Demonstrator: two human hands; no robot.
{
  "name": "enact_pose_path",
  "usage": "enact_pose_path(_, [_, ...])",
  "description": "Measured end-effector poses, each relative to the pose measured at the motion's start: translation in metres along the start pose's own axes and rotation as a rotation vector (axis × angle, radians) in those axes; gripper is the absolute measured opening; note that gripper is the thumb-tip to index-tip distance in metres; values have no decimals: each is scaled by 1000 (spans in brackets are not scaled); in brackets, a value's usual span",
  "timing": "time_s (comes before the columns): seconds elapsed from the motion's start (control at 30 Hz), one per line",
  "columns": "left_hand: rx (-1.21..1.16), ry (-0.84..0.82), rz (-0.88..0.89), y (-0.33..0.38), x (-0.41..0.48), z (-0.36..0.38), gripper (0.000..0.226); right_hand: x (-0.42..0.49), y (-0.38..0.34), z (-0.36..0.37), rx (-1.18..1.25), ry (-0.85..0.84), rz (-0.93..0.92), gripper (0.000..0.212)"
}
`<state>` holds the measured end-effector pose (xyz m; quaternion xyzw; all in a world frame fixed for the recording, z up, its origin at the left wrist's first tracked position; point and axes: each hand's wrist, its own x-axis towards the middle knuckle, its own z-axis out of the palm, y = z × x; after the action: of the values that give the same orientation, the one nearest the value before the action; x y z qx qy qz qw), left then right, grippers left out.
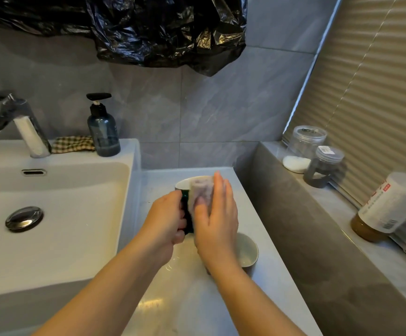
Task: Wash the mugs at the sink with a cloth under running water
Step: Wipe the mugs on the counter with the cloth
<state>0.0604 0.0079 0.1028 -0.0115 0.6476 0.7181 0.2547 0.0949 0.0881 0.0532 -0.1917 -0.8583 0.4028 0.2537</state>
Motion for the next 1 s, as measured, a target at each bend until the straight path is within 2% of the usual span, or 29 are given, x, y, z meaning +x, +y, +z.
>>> enact_pose_path(0.03, [33,10,10,-1,0,3,32,-8,-3,6,-117,34,-105,69])
enact_pose_path(0.1, [84,6,16,-4,-1,5,30,-13,0,9,-123,81,-125,67])
enact_pose_path(0.2, [57,-28,-27,-3,-1,-4,34,5,3,-6,313,27,132,52])
enact_pose_path(0.23, [28,-25,-50,-2,-1,-7,36,12,7,-10,400,7,202,52])
enact_pose_path(0.27, [-13,-19,-67,0,0,-8,36,16,9,-11,371,13,190,56])
enact_pose_path(0.3, [-64,-16,-74,1,1,-9,35,16,7,-9,233,48,101,59])
enact_pose_path(0.4, [-93,-18,-23,3,0,-4,32,-4,2,6,-191,34,-288,47])
enact_pose_path(0.47, [-55,-25,-5,1,-3,-4,32,-13,6,14,-247,83,-380,45])
enact_pose_path(0.53, [-60,-48,-15,1,-6,-7,31,-9,11,15,-228,217,-399,45])
enact_pose_path(0.57, [-63,-53,-24,2,-7,-9,32,-4,8,10,-149,234,-351,45])
enact_pose_path(0.6, [-68,-51,-34,3,-5,-12,35,2,3,2,1,183,-223,44])
enact_pose_path(0.67, [-103,-37,-62,5,-3,-16,38,12,2,-7,405,-13,158,40])
enact_pose_path(0.7, [-127,-30,-72,5,-2,-17,38,18,4,-10,485,-66,299,45])
enact_pose_path(0.73, [-150,-24,-77,5,-2,-16,38,19,6,-9,444,-68,324,52])
enact_pose_path(0.77, [-174,-20,-81,5,-3,-14,38,14,4,-6,307,-19,215,58])
enact_pose_path(0.83, [-184,-13,-64,3,-2,-8,45,0,-3,8,-124,83,-126,61])
enact_pose_path(0.9, [-137,-5,-49,-2,-5,-6,51,-12,2,19,-310,209,-295,54])
enact_pose_path(0.93, [-112,-18,-48,-3,-5,-6,46,-8,5,17,-261,223,-273,52])
enact_pose_path(1.0, [-89,-48,-71,-4,-6,-12,39,7,7,2,120,71,13,53])
